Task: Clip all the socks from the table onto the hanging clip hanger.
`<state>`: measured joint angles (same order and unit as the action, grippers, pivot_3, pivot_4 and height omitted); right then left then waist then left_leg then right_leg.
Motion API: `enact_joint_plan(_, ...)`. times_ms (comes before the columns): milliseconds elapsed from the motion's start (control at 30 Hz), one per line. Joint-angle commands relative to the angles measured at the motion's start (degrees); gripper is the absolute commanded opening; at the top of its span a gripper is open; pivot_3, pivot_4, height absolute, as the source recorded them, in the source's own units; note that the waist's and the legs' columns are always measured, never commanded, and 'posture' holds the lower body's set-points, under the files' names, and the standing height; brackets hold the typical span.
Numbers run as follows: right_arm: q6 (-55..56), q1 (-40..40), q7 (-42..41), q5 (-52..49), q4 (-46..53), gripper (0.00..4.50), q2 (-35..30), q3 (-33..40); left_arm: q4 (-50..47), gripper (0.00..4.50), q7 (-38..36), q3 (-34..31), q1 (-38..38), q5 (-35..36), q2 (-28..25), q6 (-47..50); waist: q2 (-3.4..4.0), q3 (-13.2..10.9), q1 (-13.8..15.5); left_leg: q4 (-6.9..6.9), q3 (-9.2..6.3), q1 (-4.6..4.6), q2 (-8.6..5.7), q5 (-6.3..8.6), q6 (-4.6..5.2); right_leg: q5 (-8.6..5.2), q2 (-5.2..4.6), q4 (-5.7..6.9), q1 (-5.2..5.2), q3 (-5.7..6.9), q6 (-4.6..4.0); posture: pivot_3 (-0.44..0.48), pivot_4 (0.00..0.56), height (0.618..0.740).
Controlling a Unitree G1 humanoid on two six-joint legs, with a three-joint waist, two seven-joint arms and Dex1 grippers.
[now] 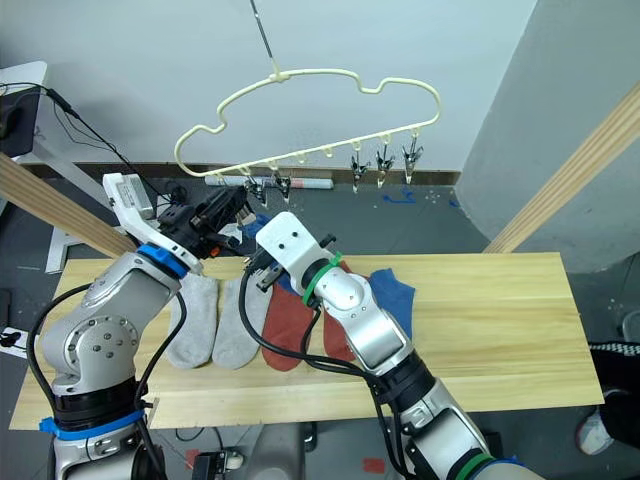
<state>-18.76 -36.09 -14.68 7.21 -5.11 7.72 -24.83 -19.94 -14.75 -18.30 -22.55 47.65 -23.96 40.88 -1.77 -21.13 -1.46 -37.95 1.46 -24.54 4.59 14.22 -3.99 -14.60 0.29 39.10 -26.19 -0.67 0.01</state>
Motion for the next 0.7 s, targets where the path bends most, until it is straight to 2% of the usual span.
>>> enact_joint_plan(33, 2.3, -2.0, 0.5, -1.0, 0.7, 0.00, 3.8, 0.0, -2.4, 1.20, -1.0, 0.2, 1.9, 0.6, -1.1, 0.6, 0.00, 0.0, 0.0, 0.00, 0.00, 0.00, 0.00, 0.00, 0.00, 0.00, 0.00, 0.01, 0.00, 0.00, 0.00, 0.015, 0.367, 0.701)
enact_joint_plan(167, 2.9, -1.9, 0.6, -1.2, 0.4, 0.00, 3.9, -0.1, -3.3, 2.44, -1.5, 0.6, 3.0, 0.1, -1.5, 0.2, -0.01, 0.0, 0.0, -0.01, 0.00, 0.00, 0.00, 0.00, 0.00, 0.00, 0.00, 0.02, 0.00, 0.00, 0.00, 0.014, 0.367, 0.701)
enact_joint_plan(400, 3.5, -1.1, 0.1, -1.5, 0.4, 0.00, 3.4, -0.7, -5.7, 2.44, -2.8, -0.1, 6.1, -0.7, -3.5, -0.6, -0.01, 0.0, 0.0, 0.00, -0.01, -0.01, 0.00, 0.00, 0.00, 0.00, 0.00, 0.01, 0.00, 0.00, 0.00, 0.024, 0.362, 0.701)
enact_joint_plan(700, 5.1, -1.2, -0.5, -1.8, 0.1, 0.00, 3.1, -1.3, -7.1, 2.44, -4.5, -0.1, 10.0, -5.2, -5.0, -5.6, -0.02, 0.0, 0.2, -0.01, -0.02, -0.01, 0.00, 0.00, 0.00, 0.00, 0.00, 0.03, 0.00, 0.01, -0.01, 0.035, 0.358, 0.701)
